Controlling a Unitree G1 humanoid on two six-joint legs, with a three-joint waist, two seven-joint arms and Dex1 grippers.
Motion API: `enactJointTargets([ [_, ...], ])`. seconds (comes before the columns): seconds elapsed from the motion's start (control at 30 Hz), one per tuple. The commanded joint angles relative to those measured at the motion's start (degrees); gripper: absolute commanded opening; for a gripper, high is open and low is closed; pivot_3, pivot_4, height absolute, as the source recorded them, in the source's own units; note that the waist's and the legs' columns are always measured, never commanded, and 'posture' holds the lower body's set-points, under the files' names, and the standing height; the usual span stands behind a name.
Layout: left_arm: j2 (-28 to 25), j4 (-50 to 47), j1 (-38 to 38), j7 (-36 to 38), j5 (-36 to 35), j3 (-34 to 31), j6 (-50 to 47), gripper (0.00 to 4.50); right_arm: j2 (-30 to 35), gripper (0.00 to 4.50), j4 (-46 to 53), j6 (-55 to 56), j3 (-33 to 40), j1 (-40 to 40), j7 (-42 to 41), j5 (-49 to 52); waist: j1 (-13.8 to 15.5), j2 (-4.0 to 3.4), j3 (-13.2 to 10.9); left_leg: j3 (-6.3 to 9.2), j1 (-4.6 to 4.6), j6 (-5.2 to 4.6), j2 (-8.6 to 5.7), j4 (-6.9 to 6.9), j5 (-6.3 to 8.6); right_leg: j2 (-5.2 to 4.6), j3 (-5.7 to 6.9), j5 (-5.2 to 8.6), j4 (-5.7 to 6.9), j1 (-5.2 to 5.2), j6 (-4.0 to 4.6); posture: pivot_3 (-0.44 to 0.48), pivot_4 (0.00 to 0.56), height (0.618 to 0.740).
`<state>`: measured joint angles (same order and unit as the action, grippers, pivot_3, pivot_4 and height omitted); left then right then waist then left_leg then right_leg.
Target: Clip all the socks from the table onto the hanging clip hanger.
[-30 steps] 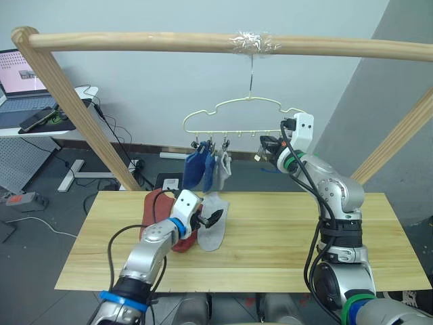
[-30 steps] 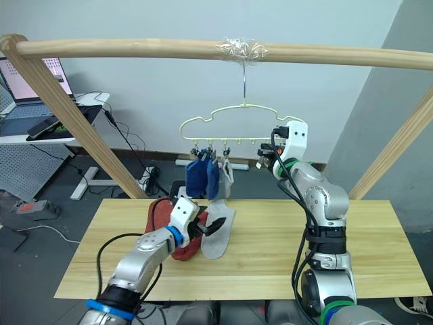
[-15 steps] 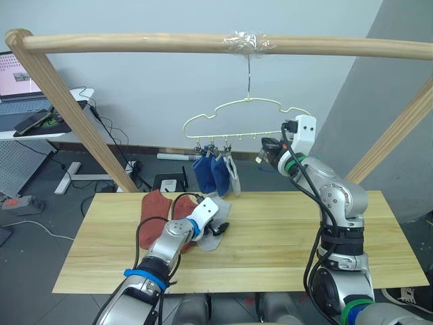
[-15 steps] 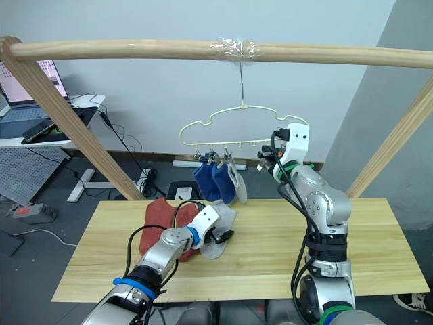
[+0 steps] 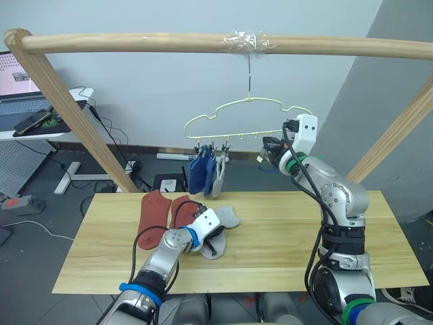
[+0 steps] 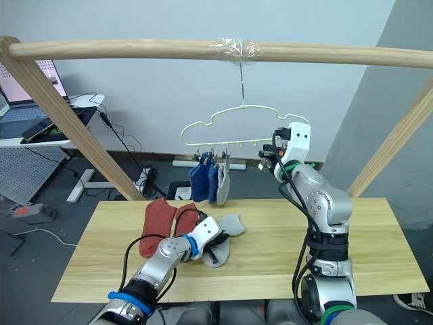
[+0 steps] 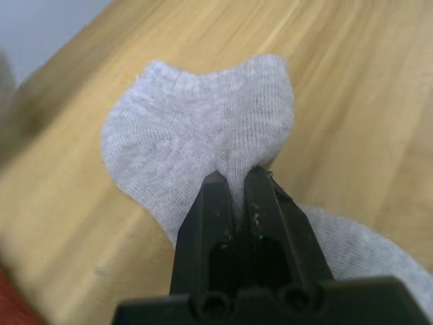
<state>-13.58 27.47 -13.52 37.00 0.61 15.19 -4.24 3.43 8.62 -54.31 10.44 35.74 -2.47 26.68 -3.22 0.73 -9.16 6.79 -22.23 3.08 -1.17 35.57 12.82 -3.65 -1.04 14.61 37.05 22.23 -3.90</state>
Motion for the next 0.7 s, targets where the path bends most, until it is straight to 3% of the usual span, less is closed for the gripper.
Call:
enactJointTargets([
  [0.03, 1.86, -11.67, 0.01, -0.15, -5.93, -4.49, 0.75, 0.01, 0.44, 0.0, 0.73, -5.09, 2.51, 1.26, 0.88, 2.58, 0.09, -0.01, -0.01, 0.09, -0.13, 0.0, 0.0, 0.03, 0.0, 0.0, 0.06, 0.0, 0.0, 0.05, 0.0, -0.1, 0.139, 0.74],
  [0.33, 4.53, -29.98, 3.54, 1.28, -13.45, -5.84, -0.51, 0.01, -2.65, 0.0, 2.73, -17.41, 9.93, 3.81, 6.09, 8.03, -0.01, -0.06, 0.02, 0.19, -0.31, 0.0, -0.03, 0.07, 0.0, 0.01, 0.16, -0.15, -0.07, 0.09, 0.25, -0.095, 0.118, 0.74],
  [0.7, 5.34, -32.77, 4.93, 0.03, -11.53, -3.36, 3.85, 0.01, -4.71, 0.0, 1.94, -21.0, 14.25, 6.33, 8.94, 9.87, 0.02, -0.08, 0.03, 0.18, -0.32, 0.0, -0.04, 0.11, 0.0, 0.02, 0.17, -0.02, -0.06, 0.08, 0.04, -0.093, 0.109, 0.74],
])
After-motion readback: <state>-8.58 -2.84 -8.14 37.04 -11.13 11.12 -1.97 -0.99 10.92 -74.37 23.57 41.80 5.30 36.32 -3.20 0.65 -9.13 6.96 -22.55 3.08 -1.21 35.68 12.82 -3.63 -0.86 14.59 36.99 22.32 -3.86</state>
